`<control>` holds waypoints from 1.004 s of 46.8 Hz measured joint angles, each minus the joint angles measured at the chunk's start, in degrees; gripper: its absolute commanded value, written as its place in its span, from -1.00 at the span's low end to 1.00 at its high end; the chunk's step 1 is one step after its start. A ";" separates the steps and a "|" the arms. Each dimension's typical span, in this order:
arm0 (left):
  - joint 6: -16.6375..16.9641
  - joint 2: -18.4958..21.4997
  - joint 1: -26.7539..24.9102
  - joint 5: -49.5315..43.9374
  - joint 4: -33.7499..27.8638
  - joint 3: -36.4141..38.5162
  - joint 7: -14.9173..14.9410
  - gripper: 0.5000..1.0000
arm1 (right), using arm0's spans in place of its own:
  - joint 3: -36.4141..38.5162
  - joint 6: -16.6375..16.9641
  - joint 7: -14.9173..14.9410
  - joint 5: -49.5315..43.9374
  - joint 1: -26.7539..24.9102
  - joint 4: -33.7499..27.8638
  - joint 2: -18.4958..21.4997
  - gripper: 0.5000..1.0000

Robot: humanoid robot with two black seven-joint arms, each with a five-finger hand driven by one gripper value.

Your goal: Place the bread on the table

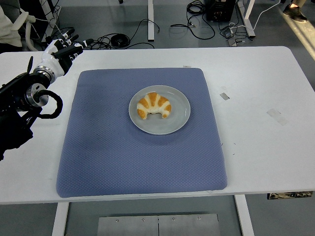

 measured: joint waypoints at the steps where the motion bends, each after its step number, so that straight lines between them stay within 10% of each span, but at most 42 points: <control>1: -0.09 0.00 -0.01 0.01 -0.10 0.00 0.00 0.94 | 0.00 0.00 0.00 0.00 0.00 0.00 0.00 1.00; 47: -3.07 -0.02 -5.08 0.20 -2.01 7.17 1.00 0.94 | 0.00 -0.02 0.00 0.00 0.00 0.00 0.00 1.00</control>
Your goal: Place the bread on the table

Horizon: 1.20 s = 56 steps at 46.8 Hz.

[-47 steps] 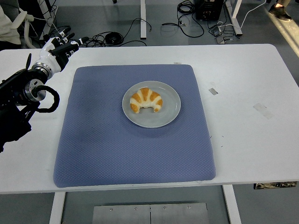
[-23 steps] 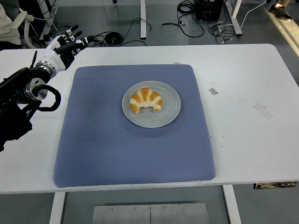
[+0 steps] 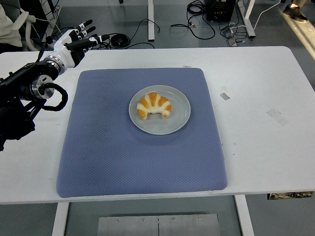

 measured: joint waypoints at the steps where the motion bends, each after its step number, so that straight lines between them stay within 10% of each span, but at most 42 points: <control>1: -0.03 0.03 -0.12 0.00 -0.17 0.01 0.00 0.94 | 0.00 0.00 0.00 0.00 0.00 0.00 0.00 1.00; 35: -1.08 0.64 -8.59 4.82 -3.69 18.62 -0.30 0.94 | 0.00 -0.02 0.00 0.00 0.01 0.00 0.00 1.00; 56: -10.88 1.26 -12.52 3.69 -3.68 25.35 -0.78 0.94 | 0.00 0.00 0.00 0.00 0.01 0.00 0.00 1.00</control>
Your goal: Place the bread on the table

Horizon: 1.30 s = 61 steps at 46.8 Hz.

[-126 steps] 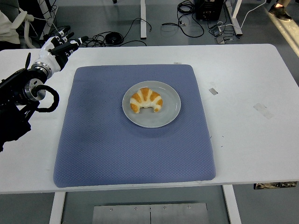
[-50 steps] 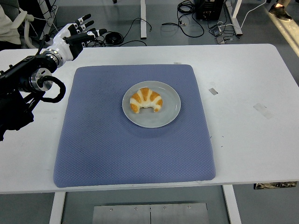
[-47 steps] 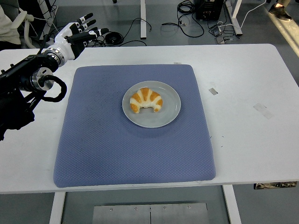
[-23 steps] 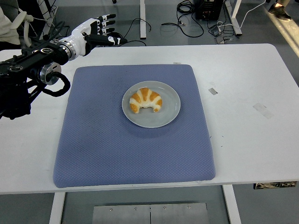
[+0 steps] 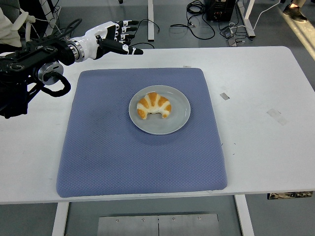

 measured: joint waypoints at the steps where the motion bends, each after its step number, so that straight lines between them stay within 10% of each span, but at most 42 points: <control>1: -0.10 0.00 -0.18 0.00 0.00 0.04 0.00 0.94 | 0.00 0.00 0.00 0.00 0.00 0.00 0.00 1.00; 61: -2.26 -0.32 -3.42 10.77 -7.17 9.40 1.76 0.92 | 0.00 -0.02 0.00 0.00 0.00 0.00 0.00 1.00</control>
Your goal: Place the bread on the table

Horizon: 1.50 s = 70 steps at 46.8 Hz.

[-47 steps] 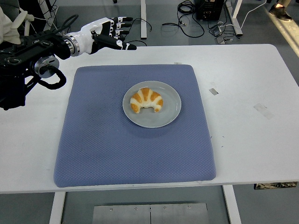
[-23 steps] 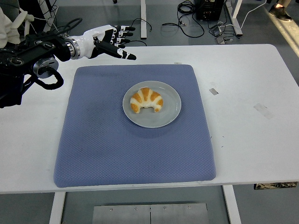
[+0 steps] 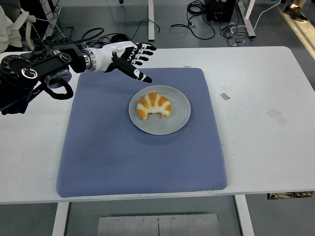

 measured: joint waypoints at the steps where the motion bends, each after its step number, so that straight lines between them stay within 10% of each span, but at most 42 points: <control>1: 0.06 0.02 -0.28 1.33 -0.58 -0.01 0.55 0.92 | 0.00 0.00 0.00 0.00 -0.01 0.00 0.00 1.00; 15: 0.31 -0.38 -1.34 8.09 -2.38 1.50 6.51 0.92 | 0.00 0.03 0.00 0.00 -0.01 0.00 0.00 1.00; 70: 1.62 -0.99 -4.57 8.82 -8.22 9.32 6.75 0.92 | 0.00 0.01 0.01 0.00 0.00 0.00 0.00 1.00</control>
